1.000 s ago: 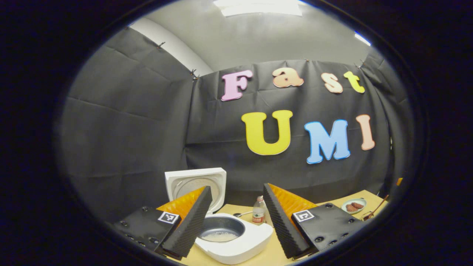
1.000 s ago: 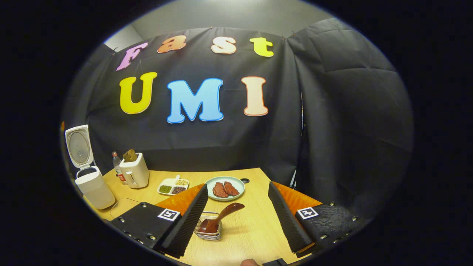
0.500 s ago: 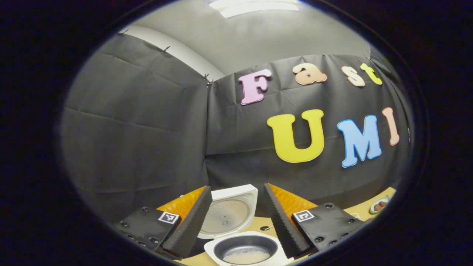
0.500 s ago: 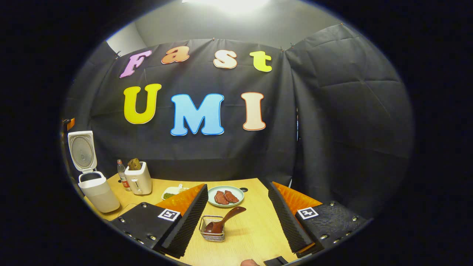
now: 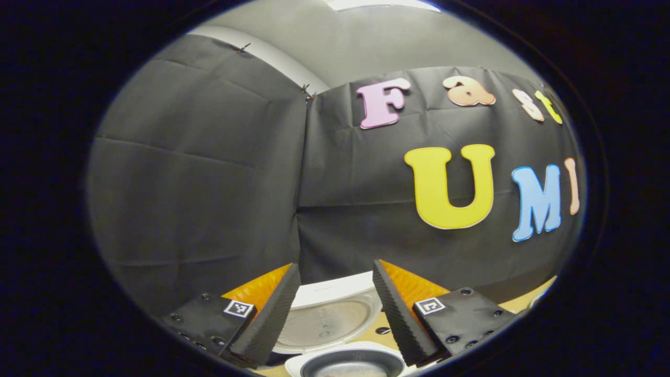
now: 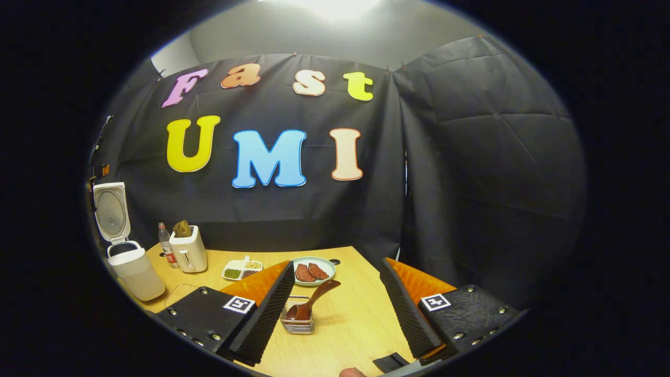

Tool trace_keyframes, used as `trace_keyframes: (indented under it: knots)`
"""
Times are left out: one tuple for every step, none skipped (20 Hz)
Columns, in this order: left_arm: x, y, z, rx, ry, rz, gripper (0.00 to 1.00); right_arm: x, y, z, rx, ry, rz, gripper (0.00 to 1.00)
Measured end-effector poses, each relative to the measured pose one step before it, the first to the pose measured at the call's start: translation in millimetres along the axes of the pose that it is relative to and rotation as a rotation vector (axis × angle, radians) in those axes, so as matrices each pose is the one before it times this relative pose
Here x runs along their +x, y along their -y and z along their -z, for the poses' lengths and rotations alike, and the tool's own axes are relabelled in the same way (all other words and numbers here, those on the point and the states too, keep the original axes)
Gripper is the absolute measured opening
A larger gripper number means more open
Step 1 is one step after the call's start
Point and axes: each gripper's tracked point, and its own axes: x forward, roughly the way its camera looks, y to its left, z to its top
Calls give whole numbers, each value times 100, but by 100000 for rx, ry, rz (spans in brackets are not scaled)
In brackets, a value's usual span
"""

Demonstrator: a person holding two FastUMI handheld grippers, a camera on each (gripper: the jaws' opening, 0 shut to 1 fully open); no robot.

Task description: Close the left gripper, press the button to open the rice cooker; take a wooden spoon from the chopstick holder with the right hand, scoop a spoonful of rice and pour it into the rice cooker, then put the wooden spoon back into the chopstick holder.

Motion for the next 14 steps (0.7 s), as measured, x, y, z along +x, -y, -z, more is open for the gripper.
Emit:
trace_keyframes:
  knots:
    - [1235, -428, 331, -569, -1003, -908, 96, -75, -2, 195, -506, -435, 236, 99]
    - [1396, -279, 385, -424, -1722, -362, 96, -51, -78, 234, -754, -994, 118, 99]
    - [1266, -190, 613, -218, -2025, -338, 96, 41, -16, 190, -772, -1005, 350, 99]
    - [1196, -276, 376, 140, -1506, -857, 96, -80, -98, -92, -472, -239, 305, 99]
    - [1340, -197, 303, 325, -1305, -743, 96, -49, -67, -163, -219, 238, 60, 99]
    - [1017, -313, -87, 274, -722, -1091, 96, -15, -177, -86, -466, 181, -214, 99]
    - [798, 203, -225, -460, -478, 58, 96, 8, -120, 201, -885, -337, -119, 99]
    - [819, 62, -42, -570, -120, -35, 97, 56, -65, 143, -1016, -420, -55, 99]
    - [785, -181, 61, -619, -1418, -670, 97, 56, -168, 61, -871, -389, -88, 99]
    - [971, -294, 493, -456, -2725, -1516, 96, 57, -191, -44, -522, -306, -384, 99]
    - [739, -79, 525, -531, -3764, -1139, 96, 1, -330, 64, -295, -315, -795, 99]
    - [802, -133, 623, -464, -2974, -1116, 96, 37, -450, 67, -603, -266, -1119, 99]
    - [565, -236, 315, 141, -2385, -1448, 96, 148, -267, 131, -934, -277, -612, 99]
    - [303, -189, 733, 347, -2392, -1389, 96, 88, -316, 76, -1295, -340, -685, 99]
